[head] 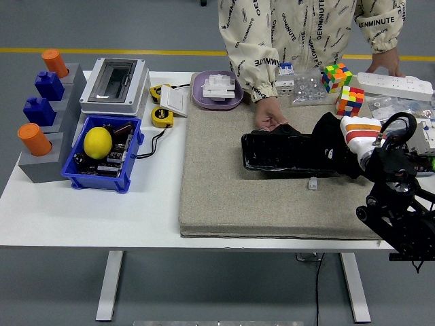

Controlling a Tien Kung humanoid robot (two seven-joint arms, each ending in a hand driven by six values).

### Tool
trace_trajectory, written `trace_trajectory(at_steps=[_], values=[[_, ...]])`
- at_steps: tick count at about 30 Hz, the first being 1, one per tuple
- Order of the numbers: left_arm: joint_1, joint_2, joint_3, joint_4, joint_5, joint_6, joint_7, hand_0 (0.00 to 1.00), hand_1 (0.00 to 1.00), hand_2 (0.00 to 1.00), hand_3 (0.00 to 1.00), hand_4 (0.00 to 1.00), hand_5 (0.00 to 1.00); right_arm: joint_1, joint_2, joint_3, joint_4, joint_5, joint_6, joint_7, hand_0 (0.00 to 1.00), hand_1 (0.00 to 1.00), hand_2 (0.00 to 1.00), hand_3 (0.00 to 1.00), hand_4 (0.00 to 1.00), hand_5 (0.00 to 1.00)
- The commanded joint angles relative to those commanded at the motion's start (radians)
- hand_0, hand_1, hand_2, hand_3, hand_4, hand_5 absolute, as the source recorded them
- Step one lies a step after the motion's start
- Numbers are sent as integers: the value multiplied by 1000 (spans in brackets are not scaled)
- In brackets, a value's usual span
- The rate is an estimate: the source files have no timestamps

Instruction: Pick the rag up,wipe the panel,place it on the desk

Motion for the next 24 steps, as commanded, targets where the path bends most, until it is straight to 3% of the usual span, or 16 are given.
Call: trace_trajectory(at_steps=[24], values=[[7, -5, -24, 0, 10, 1, 0, 652, 662, 696, 580, 677, 442, -22, -74, 56, -11, -1, 3, -1, 399, 445, 509, 520, 916, 267]])
